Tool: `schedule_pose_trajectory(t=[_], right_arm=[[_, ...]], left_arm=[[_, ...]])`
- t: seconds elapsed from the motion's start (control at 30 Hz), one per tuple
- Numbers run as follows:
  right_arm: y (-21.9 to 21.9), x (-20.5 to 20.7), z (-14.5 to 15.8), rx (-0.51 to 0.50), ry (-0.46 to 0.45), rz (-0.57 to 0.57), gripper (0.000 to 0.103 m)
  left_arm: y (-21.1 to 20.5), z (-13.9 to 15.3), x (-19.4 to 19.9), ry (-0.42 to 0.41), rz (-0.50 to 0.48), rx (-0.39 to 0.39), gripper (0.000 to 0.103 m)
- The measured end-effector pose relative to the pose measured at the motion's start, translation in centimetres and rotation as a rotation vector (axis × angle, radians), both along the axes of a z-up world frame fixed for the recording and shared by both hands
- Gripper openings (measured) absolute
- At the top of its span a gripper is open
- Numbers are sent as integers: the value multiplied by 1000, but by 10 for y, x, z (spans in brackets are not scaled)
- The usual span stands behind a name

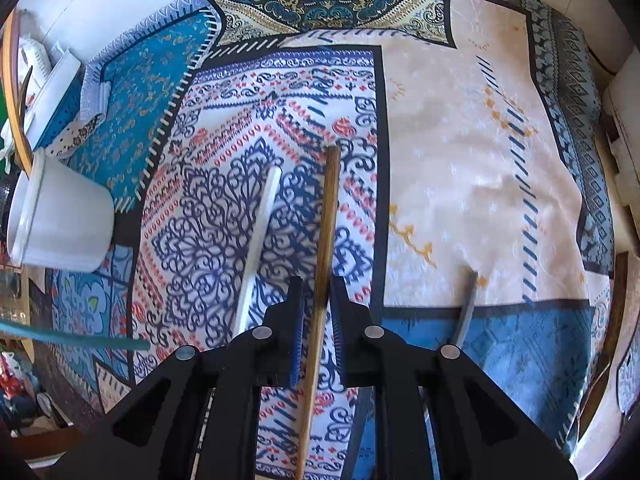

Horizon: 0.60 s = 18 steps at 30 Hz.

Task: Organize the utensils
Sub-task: 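Grasp a teal chopstick with the left tool while the right tool grasps a brown chopstick, then lower both chopsticks into the white cup and open both tools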

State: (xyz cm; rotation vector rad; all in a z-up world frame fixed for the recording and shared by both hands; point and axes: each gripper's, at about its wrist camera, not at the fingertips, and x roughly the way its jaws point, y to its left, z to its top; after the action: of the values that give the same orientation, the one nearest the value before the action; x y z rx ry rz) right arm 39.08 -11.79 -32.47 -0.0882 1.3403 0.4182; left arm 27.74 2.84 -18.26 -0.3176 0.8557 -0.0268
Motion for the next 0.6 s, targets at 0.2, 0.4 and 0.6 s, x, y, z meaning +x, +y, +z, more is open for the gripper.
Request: schedule_pose_trajectory(t=[0.2,0.4,0.6], right_arm=[[-5,17,-4,76,43,-94,7],[-12,11,6,87,8,-127,7],[-41,-15,51,128,-98,-160,7]], left_arm=[[12,5,-4,-1,20,-1,3],[19,14,-5,-8,15,19,3],[22,26,-7,-23,13,41,3]])
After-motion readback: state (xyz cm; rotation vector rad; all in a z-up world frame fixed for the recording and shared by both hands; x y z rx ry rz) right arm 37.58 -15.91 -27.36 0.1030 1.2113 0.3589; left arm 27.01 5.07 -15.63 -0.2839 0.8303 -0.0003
